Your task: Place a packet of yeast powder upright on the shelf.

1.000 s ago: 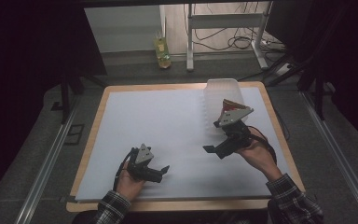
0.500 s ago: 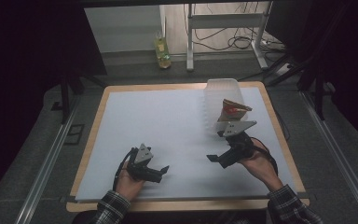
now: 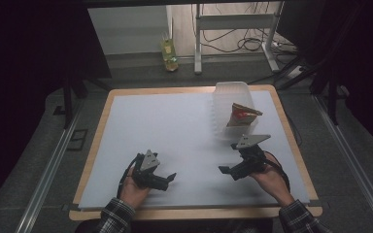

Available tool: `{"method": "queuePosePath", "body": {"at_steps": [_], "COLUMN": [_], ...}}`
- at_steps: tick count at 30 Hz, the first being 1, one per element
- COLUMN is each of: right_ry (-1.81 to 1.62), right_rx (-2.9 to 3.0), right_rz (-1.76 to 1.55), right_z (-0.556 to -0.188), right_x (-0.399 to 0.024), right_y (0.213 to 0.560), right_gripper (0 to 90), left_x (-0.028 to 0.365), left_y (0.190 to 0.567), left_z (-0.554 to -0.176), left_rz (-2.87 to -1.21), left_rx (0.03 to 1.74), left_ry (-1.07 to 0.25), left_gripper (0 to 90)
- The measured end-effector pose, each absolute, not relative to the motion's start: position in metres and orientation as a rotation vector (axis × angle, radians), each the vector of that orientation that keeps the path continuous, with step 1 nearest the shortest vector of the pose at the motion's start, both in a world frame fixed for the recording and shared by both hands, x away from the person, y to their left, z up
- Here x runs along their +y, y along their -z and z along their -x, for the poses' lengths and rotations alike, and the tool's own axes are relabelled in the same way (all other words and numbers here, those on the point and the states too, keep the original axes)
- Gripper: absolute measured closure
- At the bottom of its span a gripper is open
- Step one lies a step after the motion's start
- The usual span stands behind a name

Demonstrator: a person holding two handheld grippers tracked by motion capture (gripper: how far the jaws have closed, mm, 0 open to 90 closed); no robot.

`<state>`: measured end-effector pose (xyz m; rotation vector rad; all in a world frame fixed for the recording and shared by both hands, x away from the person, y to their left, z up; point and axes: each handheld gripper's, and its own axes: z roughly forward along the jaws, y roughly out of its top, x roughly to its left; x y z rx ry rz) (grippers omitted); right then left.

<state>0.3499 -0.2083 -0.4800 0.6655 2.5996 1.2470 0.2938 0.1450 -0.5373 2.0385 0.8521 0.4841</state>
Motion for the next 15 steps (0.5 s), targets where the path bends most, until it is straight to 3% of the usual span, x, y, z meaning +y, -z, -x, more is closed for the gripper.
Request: {"method": "queuePosePath", "body": {"at_steps": [15], "right_ry": [-1.146], "right_rx": [2.657], "right_rz": [-0.673], "right_z": [-0.354], "right_x": [-0.210], "right_y": [0.512], "right_gripper": [0.0], "left_x": [0.156], "left_y": [0.538], "left_z": [-0.298], "left_rz": [-1.970], "left_rx": [0.855], "left_ry": [-0.404], "left_gripper": [0.0]}}
